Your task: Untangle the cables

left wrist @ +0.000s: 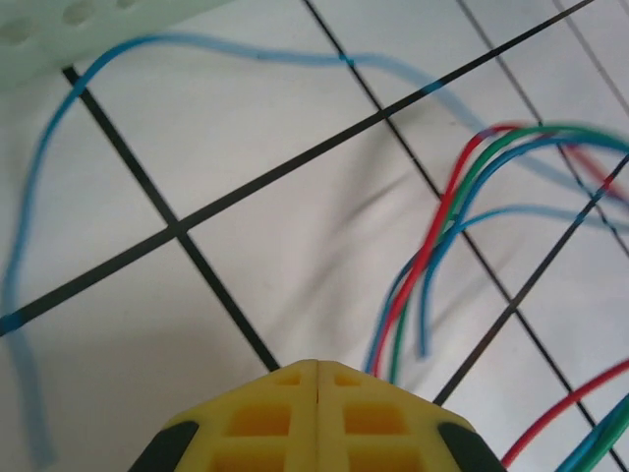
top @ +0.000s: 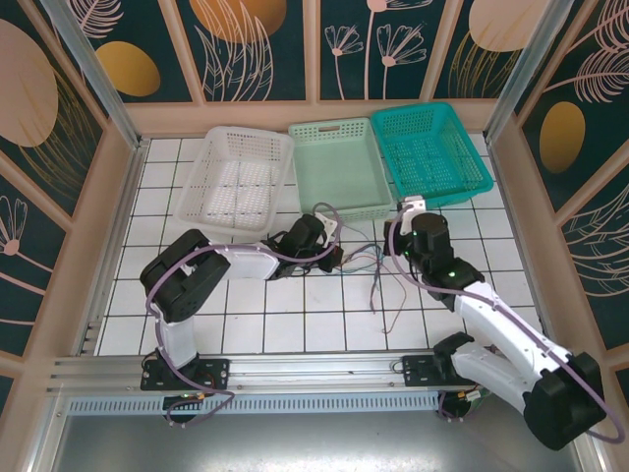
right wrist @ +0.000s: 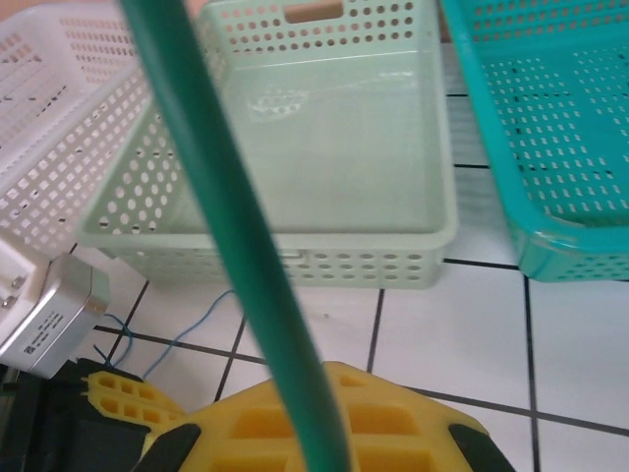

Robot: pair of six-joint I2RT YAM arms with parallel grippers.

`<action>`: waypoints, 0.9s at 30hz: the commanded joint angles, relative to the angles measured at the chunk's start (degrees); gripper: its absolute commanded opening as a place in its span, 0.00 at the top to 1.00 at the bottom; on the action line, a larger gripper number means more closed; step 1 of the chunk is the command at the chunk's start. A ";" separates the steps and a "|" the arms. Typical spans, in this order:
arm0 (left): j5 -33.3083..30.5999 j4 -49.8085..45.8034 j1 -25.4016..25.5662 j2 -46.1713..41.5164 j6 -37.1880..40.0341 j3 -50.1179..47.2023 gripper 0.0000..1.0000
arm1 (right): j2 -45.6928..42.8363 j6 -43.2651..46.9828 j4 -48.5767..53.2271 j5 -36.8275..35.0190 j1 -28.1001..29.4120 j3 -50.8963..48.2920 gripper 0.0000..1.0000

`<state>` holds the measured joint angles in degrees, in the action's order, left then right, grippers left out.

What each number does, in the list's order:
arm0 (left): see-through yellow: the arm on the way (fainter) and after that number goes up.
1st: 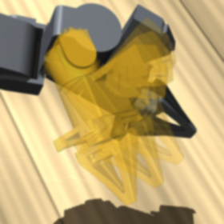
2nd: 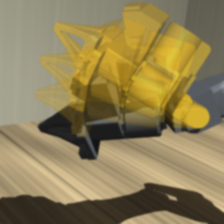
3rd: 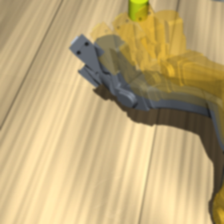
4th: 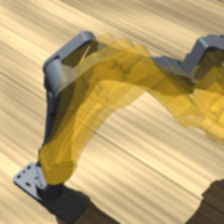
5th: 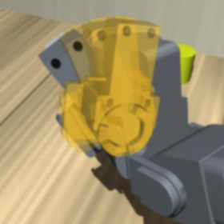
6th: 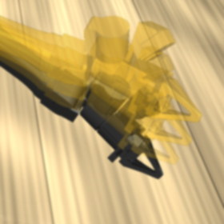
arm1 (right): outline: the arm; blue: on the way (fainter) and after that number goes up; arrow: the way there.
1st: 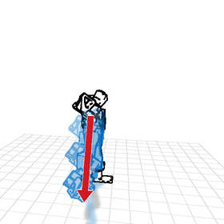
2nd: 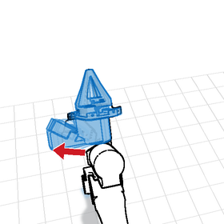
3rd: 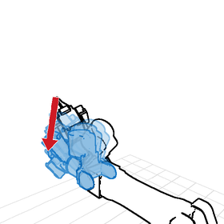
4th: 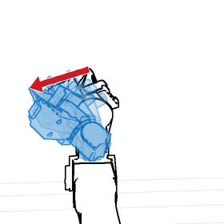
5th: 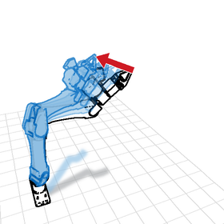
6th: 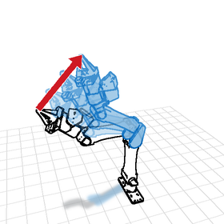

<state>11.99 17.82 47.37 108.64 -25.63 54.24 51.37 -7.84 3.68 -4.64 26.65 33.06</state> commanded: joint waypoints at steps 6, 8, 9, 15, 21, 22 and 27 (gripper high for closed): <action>-0.68 1.86 -0.04 -2.15 1.15 0.80 0.70 | -0.32 -0.96 -0.15 6.90 -0.66 0.55 1.00; -0.41 4.58 0.08 -5.39 2.21 -1.01 0.55 | 0.84 -1.12 -1.56 7.96 -0.25 0.10 1.00; -0.06 5.70 0.11 -6.72 2.85 -1.67 0.51 | 1.51 -1.13 -2.14 8.11 0.14 -0.09 1.00; 6.43 10.65 0.28 -9.76 7.33 -3.07 0.39 | 6.60 -1.49 -5.42 9.40 2.23 -0.01 1.00; 15.70 10.91 0.80 -4.61 7.52 0.54 0.38 | 8.22 -2.56 -9.00 10.20 2.88 0.34 1.00; 17.94 11.17 1.05 -3.88 7.37 0.77 0.39 | 8.25 -2.54 -8.92 10.18 2.88 0.58 1.00; 19.81 8.21 1.67 -2.20 10.06 0.44 0.40 | 8.46 -1.92 -7.70 9.13 2.70 1.44 1.00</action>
<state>27.70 26.72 48.69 105.75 -18.37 53.67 59.68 -9.37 -2.00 4.40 29.15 33.06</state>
